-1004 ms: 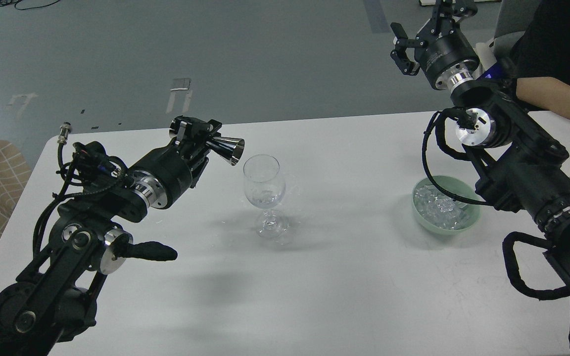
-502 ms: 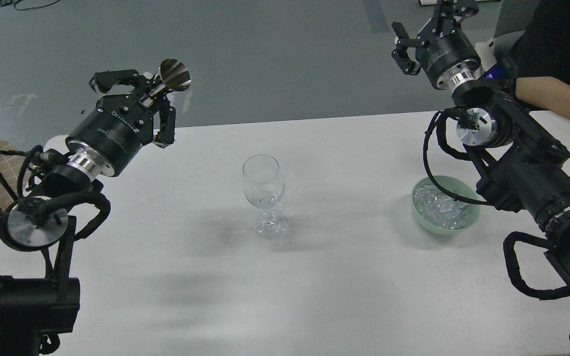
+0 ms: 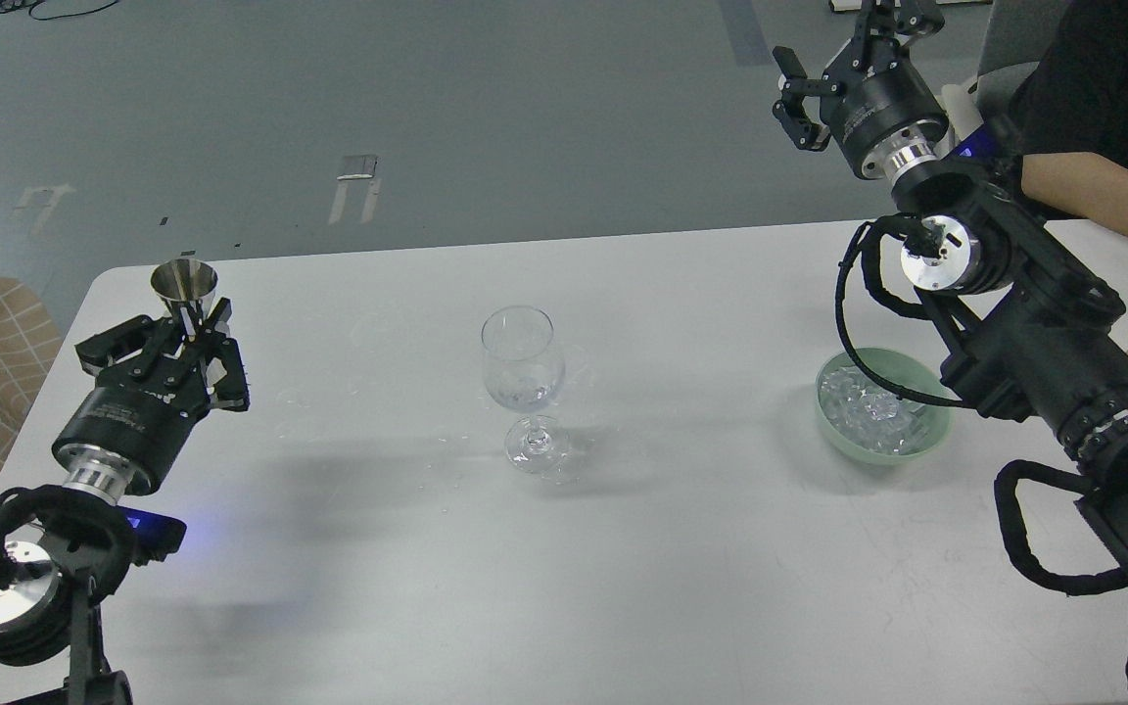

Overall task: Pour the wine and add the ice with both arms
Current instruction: 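Move the jigger back toward its original spot with the left gripper, then lower the jigger onto the table and open the left gripper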

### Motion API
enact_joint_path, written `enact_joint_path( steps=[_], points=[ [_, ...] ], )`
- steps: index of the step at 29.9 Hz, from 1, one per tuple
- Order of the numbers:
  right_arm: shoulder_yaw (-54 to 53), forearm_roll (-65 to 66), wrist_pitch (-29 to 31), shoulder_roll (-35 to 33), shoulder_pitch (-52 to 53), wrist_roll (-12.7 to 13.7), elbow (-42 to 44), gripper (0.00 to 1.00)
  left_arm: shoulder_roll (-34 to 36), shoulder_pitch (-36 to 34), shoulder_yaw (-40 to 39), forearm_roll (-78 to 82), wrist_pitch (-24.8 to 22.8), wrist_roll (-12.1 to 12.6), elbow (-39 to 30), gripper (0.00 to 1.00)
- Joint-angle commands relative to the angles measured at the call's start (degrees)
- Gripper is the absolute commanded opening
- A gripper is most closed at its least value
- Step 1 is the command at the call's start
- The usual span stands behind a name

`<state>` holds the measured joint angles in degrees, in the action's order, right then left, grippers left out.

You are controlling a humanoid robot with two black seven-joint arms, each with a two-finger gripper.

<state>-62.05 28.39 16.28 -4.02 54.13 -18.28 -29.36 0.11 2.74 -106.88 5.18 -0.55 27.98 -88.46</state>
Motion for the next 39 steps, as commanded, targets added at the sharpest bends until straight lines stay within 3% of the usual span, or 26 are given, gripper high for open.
enact_joint_path(
  steps=[1,8,16,31,39],
  points=[
    [0.0,0.0,0.0,0.1,-0.2,0.0,0.0,1.0,-0.1,0.0,0.3,0.2,-3.3,0.0,4.9,0.08],
    [-0.1,0.0,0.0,0.1,-0.5,0.0,0.0,1.0,-0.1,-0.1,0.7,0.3,-8.4,0.0,12.5,0.16],
    [-0.1,0.0,0.0,0.1,-0.5,0.0,0.0,1.0,-0.1,-1.5,0.8,0.8,-8.7,0.0,15.7,0.31],
    [0.0,0.0,0.0,0.1,-1.0,0.0,-0.1,1.0,-0.1,-2.2,1.0,1.1,-8.7,0.0,17.5,0.41],
    [0.0,0.0,0.1,0.1,-1.0,0.0,-0.1,1.0,-0.1,-2.7,1.1,1.1,-8.4,0.0,17.5,0.63]
  ],
)
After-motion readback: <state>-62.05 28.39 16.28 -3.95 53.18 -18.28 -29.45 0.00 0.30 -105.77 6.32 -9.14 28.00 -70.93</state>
